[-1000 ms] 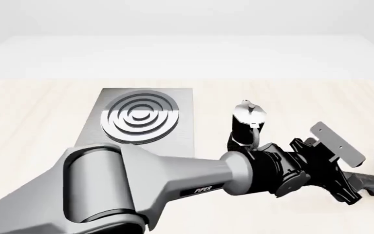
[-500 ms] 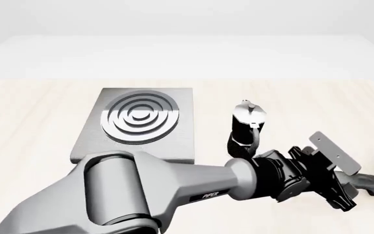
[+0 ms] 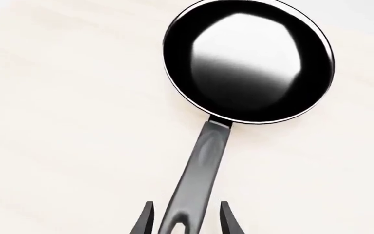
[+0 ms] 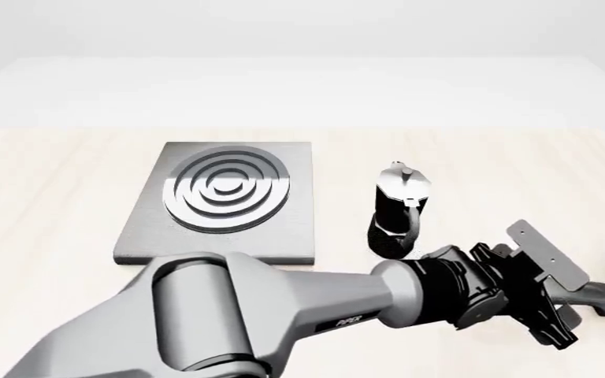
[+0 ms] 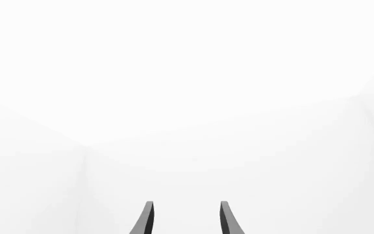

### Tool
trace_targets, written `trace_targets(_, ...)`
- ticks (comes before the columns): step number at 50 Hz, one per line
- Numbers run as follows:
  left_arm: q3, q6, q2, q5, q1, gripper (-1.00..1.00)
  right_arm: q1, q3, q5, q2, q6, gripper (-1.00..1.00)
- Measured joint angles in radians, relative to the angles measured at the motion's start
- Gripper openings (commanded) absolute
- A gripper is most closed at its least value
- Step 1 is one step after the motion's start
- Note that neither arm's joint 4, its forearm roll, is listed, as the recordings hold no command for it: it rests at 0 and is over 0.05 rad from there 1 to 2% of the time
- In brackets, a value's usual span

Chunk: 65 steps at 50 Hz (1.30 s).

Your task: Put the frying pan on the stove.

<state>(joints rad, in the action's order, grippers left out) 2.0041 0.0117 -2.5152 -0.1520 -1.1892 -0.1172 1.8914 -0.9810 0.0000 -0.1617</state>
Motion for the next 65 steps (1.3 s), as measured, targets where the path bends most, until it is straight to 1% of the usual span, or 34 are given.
trace_targets(10, 0.013, 0.007, -0.004, -0.014, 0.002, 1.00, -0.004, 0.000, 0.000, 0.000, 0.002, 1.00)
trace_targets(11, 0.013, 0.008, -0.004, -0.013, 0.002, -1.00, -0.004, 0.000, 0.000, 0.000, 0.002, 1.00)
trace_targets(21, 0.002, 0.023, -0.001, -0.005, -0.007, -1.00, -0.010, 0.000, 0.000, 0.000, 0.005, 1.00)
trace_targets(35, -0.027, 0.020, 0.011, 0.019, -0.005, -1.00, -0.020, 0.000, -0.001, 0.000, 0.010, 1.00)
trace_targets(65, -0.140, 0.024, 0.078, 0.123, -0.012, -1.00, -0.028, 0.000, -0.001, 0.000, 0.016, 1.00)
